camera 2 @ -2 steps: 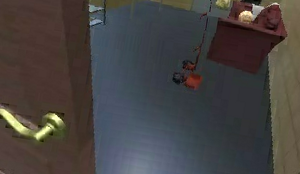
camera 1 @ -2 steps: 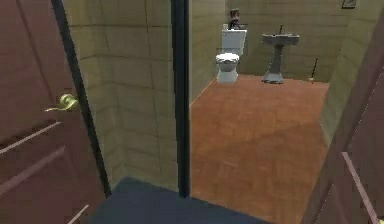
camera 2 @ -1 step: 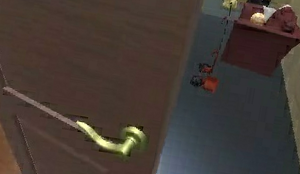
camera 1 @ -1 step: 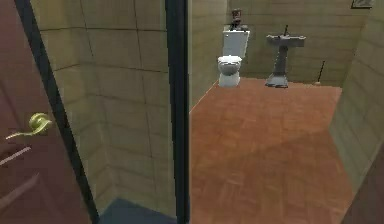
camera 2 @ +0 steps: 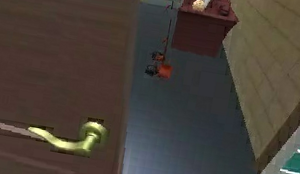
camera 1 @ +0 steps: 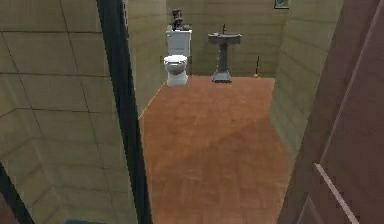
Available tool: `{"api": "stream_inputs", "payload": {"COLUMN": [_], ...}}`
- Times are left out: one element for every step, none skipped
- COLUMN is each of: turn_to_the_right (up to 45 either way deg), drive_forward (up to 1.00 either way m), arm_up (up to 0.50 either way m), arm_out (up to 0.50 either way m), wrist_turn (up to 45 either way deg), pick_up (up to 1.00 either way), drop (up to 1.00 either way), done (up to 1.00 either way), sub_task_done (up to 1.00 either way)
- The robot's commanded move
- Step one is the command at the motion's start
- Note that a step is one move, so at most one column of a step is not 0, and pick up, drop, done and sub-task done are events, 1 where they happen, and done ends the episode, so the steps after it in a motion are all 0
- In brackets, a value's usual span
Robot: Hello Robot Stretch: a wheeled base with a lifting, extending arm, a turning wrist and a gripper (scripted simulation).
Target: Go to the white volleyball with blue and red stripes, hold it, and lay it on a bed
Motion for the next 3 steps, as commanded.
{"api": "stream_inputs", "payload": {"turn_to_the_right": [0.0, 12.0, 0.0], "drive_forward": [1.0, 0.0, 0.15], "arm_up": [0.0, 0.0, 0.0], "arm_out": [0.0, 0.0, 0.0], "wrist_turn": [0.0, 0.0, 0.0], "pick_up": [0.0, 0.0, 0.0], "drop": [0.0, 0.0, 0.0], "done": [0.0, 0.0, 0.0], "sub_task_done": [0.0, 0.0, 0.0]}}
